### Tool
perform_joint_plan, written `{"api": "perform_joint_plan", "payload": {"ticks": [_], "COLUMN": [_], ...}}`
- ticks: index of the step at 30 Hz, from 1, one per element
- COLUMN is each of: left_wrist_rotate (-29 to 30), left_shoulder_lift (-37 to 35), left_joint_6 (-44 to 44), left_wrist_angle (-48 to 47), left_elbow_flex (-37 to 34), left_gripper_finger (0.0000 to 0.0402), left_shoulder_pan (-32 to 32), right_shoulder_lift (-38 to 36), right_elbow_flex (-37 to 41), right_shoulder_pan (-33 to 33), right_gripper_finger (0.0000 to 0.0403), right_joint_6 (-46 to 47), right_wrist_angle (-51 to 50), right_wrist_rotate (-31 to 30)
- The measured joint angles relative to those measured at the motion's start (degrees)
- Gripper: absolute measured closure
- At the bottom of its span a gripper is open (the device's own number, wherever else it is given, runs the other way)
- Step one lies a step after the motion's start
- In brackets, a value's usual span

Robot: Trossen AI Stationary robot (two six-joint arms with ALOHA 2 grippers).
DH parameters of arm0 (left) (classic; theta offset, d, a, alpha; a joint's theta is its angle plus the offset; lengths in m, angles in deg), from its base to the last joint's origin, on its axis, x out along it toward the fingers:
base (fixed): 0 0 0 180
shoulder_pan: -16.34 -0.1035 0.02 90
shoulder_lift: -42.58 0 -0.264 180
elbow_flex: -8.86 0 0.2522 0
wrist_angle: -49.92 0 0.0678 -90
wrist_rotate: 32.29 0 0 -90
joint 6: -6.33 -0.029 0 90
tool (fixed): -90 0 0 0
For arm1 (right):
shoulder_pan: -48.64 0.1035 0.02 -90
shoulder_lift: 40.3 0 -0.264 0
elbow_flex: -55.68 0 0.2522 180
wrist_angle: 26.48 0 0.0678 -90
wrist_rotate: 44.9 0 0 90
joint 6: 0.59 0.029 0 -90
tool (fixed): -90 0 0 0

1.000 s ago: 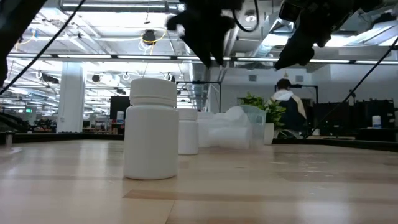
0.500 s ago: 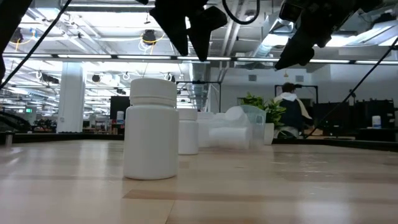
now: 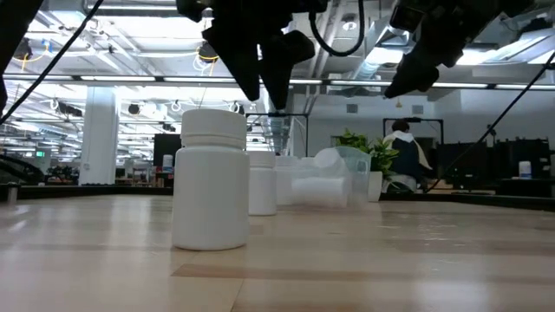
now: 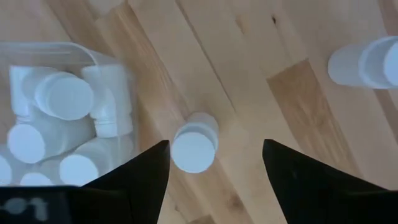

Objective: Pick and place pill bottles into a basket
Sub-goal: Put the top white pill bottle into the bin

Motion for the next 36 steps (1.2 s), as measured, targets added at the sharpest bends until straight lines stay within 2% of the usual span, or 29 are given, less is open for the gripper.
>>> {"api": "perform_joint_plan", "payload": {"ticks": [13,17,24,36], "left_wrist_rotate": [-1.1,-0.6,-1.6,-3.2], "left_shoulder_lift": [0.1,0.1,0.1,0.1], "left_joint_6": [0.2,0.1,0.4,-0.3], "left_wrist_angle": [4.2,4.3,7.4,11.5], "left_elbow_flex": [-4.1,-4.1,-8.4,-12.7], "left_gripper_finger": [0.0126,0.0125,0.0125,0.0125], "left_shoulder_pan": [-1.4,-1.6,-2.4,-4.2], "right_shoulder_lift": [0.0,0.0,0.0,0.0], "right_elbow_flex": [0.0,0.0,0.0,0.0], "right_shoulder_pan": [0.0,0.0,-0.1,-0.5], "right_gripper_finger": [0.0184,0.0184,0.0184,0.0184], "right_joint_6": [-0.5,-0.5,-0.6,-0.6], "right_wrist_angle": [-1.7,-1.9,-2.2,-5.1], "right_wrist_rotate": [0.0,0.0,-0.2,-4.1]}}
